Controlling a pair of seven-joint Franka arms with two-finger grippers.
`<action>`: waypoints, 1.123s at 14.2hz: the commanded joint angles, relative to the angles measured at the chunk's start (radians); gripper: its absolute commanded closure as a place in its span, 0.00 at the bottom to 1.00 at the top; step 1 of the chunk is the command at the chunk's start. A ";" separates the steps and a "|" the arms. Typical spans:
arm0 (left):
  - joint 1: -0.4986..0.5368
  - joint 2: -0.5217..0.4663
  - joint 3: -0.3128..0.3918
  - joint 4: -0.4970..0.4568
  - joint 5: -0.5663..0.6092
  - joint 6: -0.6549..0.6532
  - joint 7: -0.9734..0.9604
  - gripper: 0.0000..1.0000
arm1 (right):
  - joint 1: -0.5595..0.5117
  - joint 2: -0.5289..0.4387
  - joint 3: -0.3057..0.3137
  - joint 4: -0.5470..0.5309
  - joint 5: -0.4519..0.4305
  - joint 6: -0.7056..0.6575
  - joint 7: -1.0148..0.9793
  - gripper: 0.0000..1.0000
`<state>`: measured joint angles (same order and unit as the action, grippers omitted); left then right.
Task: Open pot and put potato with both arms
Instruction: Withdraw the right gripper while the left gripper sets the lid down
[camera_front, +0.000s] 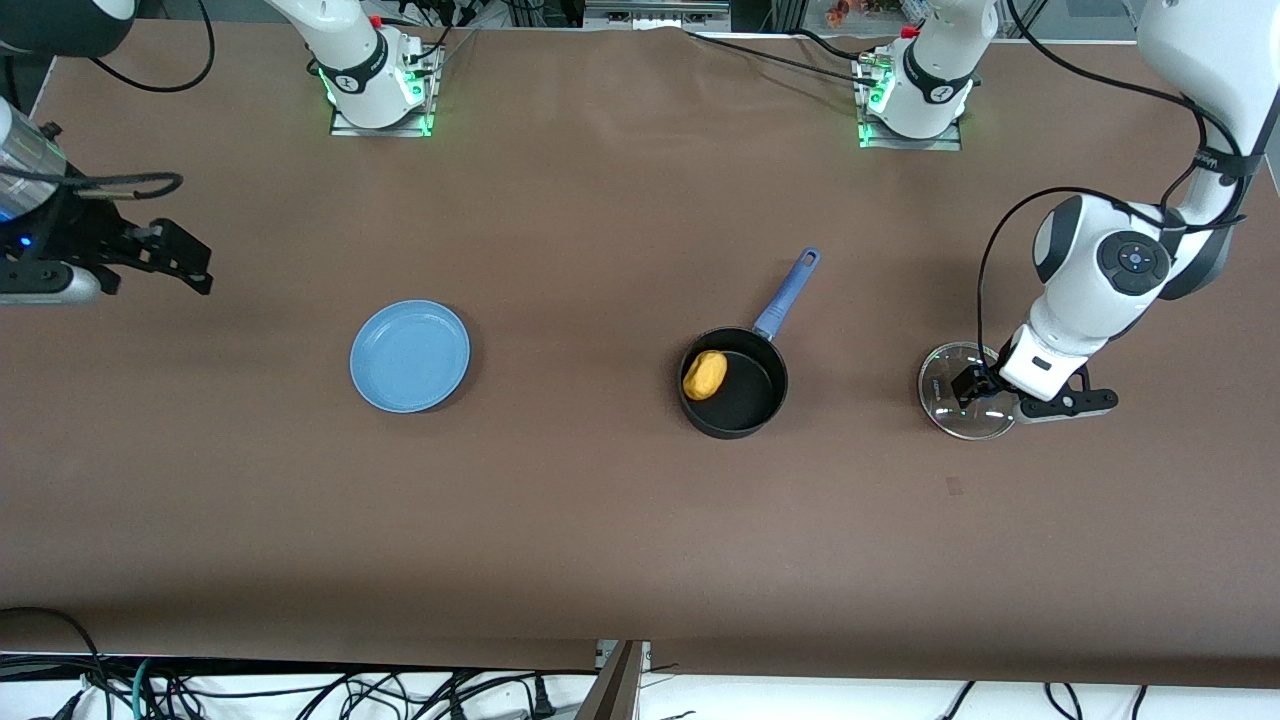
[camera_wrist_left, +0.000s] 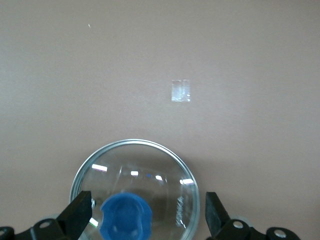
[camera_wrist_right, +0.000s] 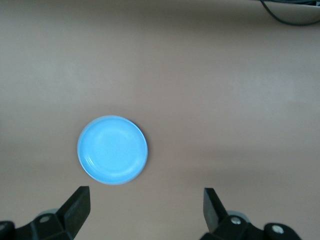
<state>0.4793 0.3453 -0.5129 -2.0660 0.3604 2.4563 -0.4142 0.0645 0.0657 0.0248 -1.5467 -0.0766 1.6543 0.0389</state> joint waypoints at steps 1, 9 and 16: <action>0.008 -0.034 -0.051 0.108 -0.026 -0.207 -0.003 0.00 | -0.014 -0.017 0.020 -0.026 -0.016 -0.056 -0.025 0.00; 0.005 -0.023 -0.082 0.533 -0.149 -0.707 0.092 0.00 | -0.005 0.043 0.018 0.057 0.035 -0.134 0.033 0.00; 0.010 -0.014 -0.081 0.838 -0.216 -1.094 0.127 0.00 | 0.001 0.049 0.021 0.057 0.031 -0.122 0.030 0.00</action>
<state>0.4959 0.3080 -0.5875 -1.3242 0.1651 1.4533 -0.3092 0.0672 0.0998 0.0380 -1.5190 -0.0555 1.5482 0.0548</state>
